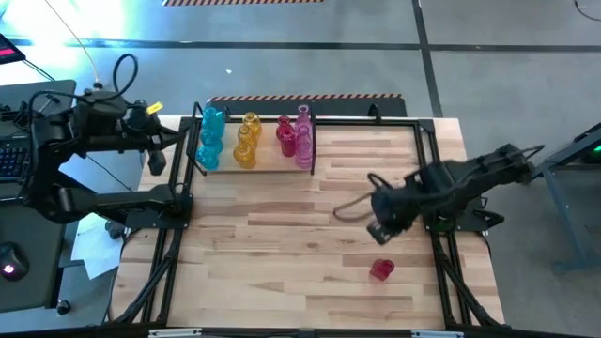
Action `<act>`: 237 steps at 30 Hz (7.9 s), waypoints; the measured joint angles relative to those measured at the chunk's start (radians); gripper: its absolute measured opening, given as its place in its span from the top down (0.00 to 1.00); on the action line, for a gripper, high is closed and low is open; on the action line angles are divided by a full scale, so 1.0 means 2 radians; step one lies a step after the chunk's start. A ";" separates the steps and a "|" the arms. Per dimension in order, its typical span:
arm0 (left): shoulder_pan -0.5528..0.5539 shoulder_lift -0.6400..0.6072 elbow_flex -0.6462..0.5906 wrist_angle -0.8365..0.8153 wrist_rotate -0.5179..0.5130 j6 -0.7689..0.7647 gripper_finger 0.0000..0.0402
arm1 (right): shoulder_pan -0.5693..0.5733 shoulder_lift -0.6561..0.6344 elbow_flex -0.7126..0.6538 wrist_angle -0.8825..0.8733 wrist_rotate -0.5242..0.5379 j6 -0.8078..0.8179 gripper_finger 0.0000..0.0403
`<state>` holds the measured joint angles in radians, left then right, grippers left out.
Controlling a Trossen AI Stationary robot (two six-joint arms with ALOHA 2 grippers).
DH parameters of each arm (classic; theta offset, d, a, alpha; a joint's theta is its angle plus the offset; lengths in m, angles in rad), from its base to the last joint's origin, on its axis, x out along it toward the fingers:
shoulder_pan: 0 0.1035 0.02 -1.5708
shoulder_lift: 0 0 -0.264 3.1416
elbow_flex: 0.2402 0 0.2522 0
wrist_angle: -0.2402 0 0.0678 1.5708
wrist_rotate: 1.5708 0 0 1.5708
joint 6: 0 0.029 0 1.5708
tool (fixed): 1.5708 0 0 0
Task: Sort vases onto shelf
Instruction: Put the red vase on the shelf aligned with the other red vase
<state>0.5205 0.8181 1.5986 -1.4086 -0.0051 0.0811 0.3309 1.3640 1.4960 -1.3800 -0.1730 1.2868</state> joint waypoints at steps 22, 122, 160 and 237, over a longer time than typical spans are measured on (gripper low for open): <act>0.000 -0.022 0.000 -0.024 0.000 0.026 1.00 | 0.128 0.103 -0.004 -0.011 0.032 0.131 0.85; -0.112 0.156 -0.315 0.441 0.127 -0.193 1.00 | -0.304 0.417 0.407 0.109 0.020 -0.635 0.98; -0.126 0.311 -0.315 0.499 -0.076 -0.184 1.00 | -0.321 0.449 0.406 0.100 0.004 -0.665 0.98; -0.131 0.332 -0.322 0.525 -0.112 -0.224 1.00 | -0.333 0.470 0.429 0.142 -0.024 -0.710 0.83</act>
<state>0.2584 1.4826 0.9543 -0.3576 -0.2293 -0.3660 -0.3344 2.3039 2.3549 -1.0966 -0.2220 -0.1331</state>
